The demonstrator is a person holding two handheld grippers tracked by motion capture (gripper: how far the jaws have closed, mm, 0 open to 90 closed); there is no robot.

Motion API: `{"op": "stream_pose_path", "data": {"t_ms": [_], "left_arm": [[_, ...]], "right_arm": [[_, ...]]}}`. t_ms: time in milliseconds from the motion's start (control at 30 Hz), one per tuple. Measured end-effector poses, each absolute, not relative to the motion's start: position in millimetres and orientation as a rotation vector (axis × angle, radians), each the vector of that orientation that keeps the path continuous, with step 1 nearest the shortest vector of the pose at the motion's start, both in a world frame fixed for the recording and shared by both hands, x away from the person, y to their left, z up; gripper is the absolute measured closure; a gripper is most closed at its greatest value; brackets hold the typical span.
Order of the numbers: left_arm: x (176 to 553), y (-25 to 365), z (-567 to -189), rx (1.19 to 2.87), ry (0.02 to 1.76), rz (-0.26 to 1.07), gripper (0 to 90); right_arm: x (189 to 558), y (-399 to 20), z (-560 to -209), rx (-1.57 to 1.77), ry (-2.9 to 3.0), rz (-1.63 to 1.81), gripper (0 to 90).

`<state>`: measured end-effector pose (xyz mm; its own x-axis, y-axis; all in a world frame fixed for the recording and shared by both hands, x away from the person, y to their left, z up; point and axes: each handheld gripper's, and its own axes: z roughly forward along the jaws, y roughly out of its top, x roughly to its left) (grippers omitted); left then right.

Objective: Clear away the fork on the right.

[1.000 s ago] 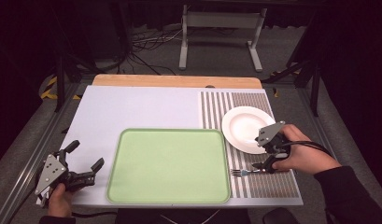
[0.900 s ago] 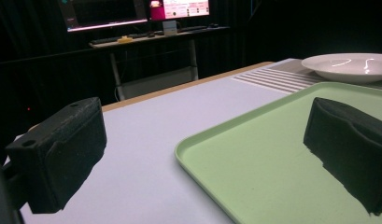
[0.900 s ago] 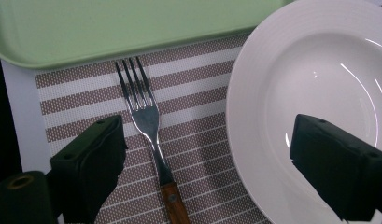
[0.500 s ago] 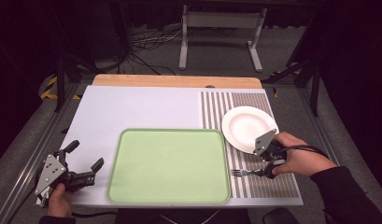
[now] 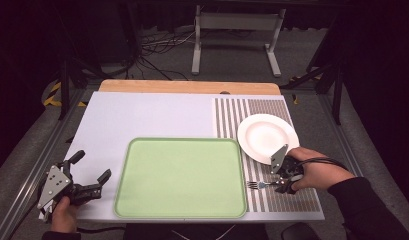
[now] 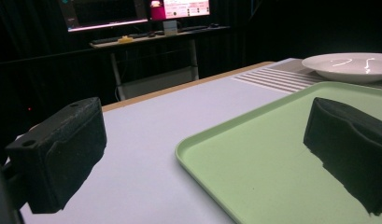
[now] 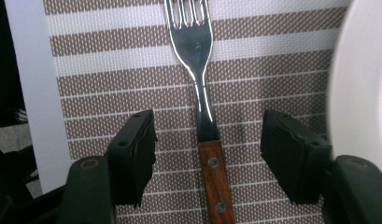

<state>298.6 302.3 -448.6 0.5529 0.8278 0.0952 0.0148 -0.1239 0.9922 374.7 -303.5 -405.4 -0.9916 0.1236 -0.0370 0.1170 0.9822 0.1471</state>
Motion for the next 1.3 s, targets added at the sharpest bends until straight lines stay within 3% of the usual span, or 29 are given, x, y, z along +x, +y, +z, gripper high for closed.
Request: {"op": "stream_pose_path", "data": {"t_ms": [333, 733, 1300], "left_arm": [[298.9, 302.3, -448.7, 1.550, 0.742, 0.819, 0.0], [298.9, 302.4, -448.7, 1.550, 0.742, 0.819, 0.0], [298.7, 302.4, -448.7, 1.548, 0.742, 0.817, 0.0]], "right_arm": [[375.2, -304.5, -412.9, 0.162, 3.116, 0.123, 44.8], [382.2, -300.1, -412.7, 0.063, 3.133, 0.063, 76.0], [382.3, -299.2, -411.9, 0.018, 3.135, 0.045, 78.2]]}}
